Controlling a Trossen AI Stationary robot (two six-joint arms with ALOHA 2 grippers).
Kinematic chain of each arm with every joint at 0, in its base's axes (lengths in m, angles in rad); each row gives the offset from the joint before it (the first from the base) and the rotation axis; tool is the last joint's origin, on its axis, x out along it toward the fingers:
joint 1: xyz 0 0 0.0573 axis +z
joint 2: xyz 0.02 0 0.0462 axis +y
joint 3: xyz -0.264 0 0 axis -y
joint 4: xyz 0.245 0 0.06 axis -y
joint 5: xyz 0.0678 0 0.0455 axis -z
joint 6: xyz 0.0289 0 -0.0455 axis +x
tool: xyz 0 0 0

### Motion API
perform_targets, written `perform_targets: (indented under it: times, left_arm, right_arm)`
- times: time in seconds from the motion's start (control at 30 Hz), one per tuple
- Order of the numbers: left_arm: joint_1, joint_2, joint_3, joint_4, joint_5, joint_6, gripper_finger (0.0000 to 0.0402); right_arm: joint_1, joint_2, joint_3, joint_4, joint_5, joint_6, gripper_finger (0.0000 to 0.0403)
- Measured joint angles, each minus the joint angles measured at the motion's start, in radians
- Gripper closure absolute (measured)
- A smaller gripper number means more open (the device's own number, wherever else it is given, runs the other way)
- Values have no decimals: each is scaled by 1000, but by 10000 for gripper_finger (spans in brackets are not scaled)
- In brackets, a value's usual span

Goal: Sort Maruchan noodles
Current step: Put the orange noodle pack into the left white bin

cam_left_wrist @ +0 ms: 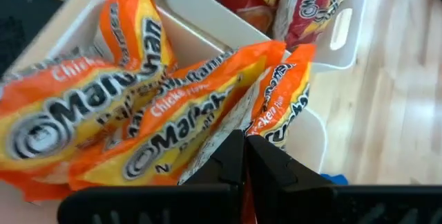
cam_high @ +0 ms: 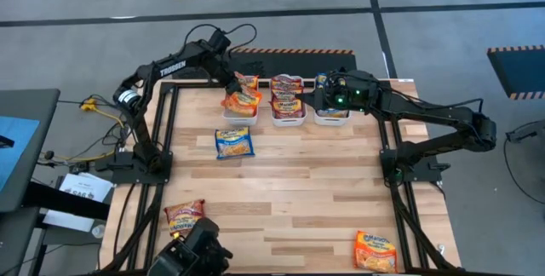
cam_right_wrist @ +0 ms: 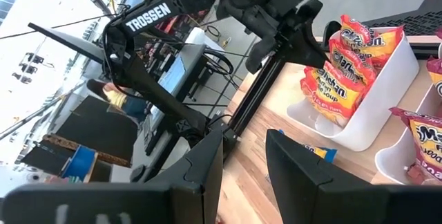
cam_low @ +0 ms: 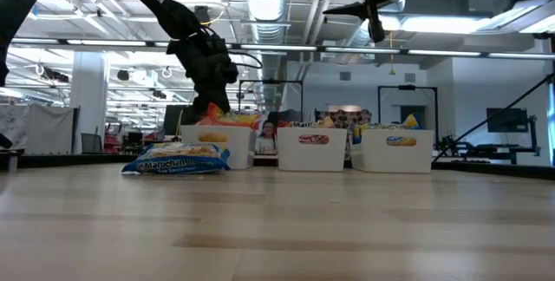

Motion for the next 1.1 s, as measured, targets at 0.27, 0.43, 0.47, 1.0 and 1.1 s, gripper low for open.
perform_targets:
  times: [0.27, 0.43, 0.47, 1.0, 1.1]
  left_arm:
    - [-5, 4, 2, -26, -26, 21, 394]
    - [-29, 4, 2, -28, -9, 34, 355]
    - [-36, 4, 2, -32, -11, 34, 344]
    - [-54, 4, 2, -150, -125, -60, 269]
    - [-54, 4, 2, -185, -129, -60, 269]
  right_arm:
    - [14, 0, 0, 1, 0, -7, 266]
    - [14, 0, 0, 1, -1, -8, 266]
    - [14, 0, 0, 0, -1, -8, 266]
    - [13, 0, 0, -4, -1, -35, 266]
    - [13, 0, 0, -4, -1, -35, 266]
